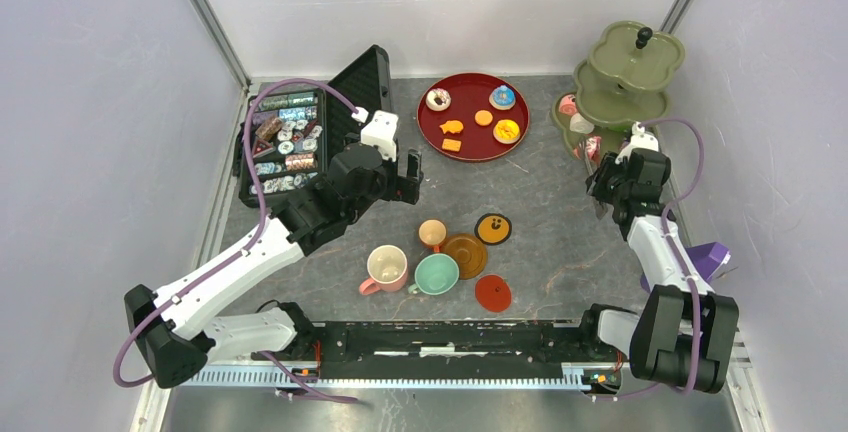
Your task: Serve the afternoon tea
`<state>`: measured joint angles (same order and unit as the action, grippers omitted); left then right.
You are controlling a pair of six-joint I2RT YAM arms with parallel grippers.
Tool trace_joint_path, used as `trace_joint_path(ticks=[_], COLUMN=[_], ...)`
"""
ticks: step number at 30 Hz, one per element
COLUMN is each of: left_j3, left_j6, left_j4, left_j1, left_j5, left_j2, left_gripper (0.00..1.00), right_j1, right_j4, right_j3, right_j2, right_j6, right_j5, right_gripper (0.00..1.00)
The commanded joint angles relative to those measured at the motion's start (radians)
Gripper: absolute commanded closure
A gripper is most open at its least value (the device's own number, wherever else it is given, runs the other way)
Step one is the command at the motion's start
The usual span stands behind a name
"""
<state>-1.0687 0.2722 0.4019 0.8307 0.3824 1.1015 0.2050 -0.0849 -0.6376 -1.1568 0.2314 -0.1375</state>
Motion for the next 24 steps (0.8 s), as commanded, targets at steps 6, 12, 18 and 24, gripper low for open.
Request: trace_joint_path(ticks=[6, 12, 18, 24], left_j3=[-0.014, -0.01, -0.013, -0.008], left_j6=[-0.019, -0.019, -0.015, -0.01], left_j4=[-0.049, -0.049, -0.049, -0.049], left_j1=[-0.004, -0.004, -0.005, -0.004], left_j5=[-0.015, -0.007, -0.013, -0.017], left_j2=[0.018, 0.018, 0.025, 0.025], left_gripper=[0.0, 0.0, 0.0, 0.0], right_j1=[0.006, 0.006, 0.006, 0.004], right_j4=[0.128, 0.149, 0.12, 0.056], right_j3=[-0.089, -0.112, -0.129, -0.129], right_j2=[-0.108, -0.162, -0.181, -0.121], right_j6=[0.029, 0.013, -0.013, -0.024], right_j5=[0.131, 0.178, 0.166, 0.173], right_gripper=[0.72, 0.64, 0.54, 0.45])
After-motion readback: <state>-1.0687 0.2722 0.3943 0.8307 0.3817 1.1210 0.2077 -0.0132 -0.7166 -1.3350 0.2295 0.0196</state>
